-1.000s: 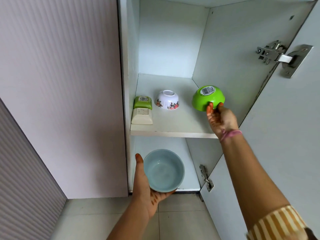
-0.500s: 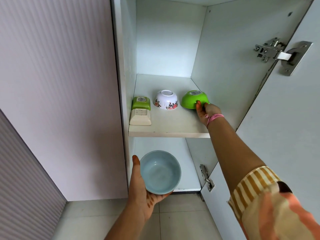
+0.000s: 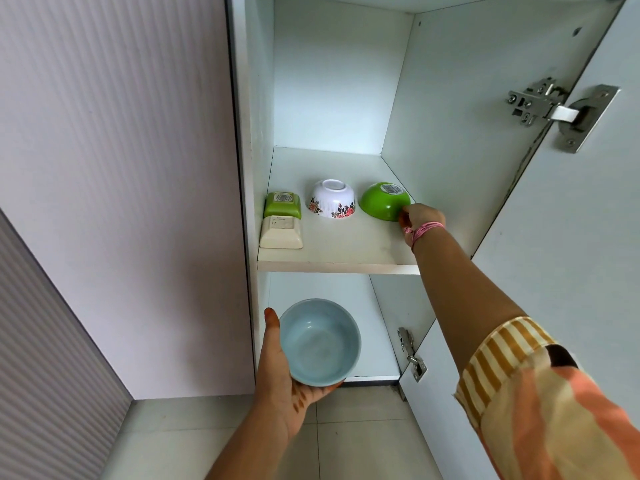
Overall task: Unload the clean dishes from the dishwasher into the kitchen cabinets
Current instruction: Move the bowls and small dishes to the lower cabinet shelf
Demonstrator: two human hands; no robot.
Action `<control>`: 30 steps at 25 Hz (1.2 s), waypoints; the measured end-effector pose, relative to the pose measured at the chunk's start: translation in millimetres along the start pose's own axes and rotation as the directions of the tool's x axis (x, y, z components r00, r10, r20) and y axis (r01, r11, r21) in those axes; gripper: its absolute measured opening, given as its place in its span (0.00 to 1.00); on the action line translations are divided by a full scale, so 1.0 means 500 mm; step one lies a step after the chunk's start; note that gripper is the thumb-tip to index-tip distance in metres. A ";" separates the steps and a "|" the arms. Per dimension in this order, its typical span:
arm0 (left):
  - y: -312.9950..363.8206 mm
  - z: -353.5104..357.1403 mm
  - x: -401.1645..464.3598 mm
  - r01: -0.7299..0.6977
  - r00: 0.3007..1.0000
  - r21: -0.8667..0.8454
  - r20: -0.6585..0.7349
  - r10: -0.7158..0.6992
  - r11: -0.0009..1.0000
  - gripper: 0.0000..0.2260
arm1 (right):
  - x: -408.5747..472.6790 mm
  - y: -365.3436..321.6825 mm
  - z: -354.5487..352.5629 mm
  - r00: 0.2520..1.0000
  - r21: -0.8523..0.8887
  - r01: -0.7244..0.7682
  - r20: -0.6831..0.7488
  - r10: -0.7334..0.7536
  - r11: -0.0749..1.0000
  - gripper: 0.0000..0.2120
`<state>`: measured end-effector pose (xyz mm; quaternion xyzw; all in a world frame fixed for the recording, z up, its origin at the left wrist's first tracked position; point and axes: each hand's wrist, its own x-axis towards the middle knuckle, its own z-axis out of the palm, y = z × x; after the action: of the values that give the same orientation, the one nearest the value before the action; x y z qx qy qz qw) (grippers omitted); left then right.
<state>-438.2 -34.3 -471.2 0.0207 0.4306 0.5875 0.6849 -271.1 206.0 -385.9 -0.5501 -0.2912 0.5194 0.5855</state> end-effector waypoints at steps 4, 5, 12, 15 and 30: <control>0.004 0.000 -0.004 0.010 1.000 -0.025 0.021 -0.009 1.000 0.25 | -0.043 0.029 -0.009 0.994 -0.093 0.104 -0.027 -0.107 0.990 0.09; 0.006 0.002 -0.006 0.008 0.999 -0.033 0.034 -0.007 0.999 0.24 | -0.075 0.046 -0.021 0.972 -0.197 0.217 0.129 -0.194 0.956 0.07; 0.005 0.001 0.008 0.012 0.996 0.009 0.083 -0.013 1.000 0.24 | -0.275 0.178 -0.162 0.278 -0.286 0.947 0.958 0.073 0.148 0.21; 0.001 0.004 0.009 0.024 0.995 0.077 0.094 -0.031 0.997 0.26 | -0.283 0.173 -0.182 0.273 -0.250 0.942 0.959 -0.078 0.222 0.14; -0.036 0.017 0.026 0.022 1.000 0.356 -0.010 -0.020 0.934 0.18 | -0.146 0.039 -0.082 0.952 0.157 -0.031 0.305 -0.019 0.987 0.23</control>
<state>-419.6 -24.9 -482.9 0.1381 0.5322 0.4924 0.6747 -260.6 121.5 -396.6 -0.4153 -0.3341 0.6216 0.5740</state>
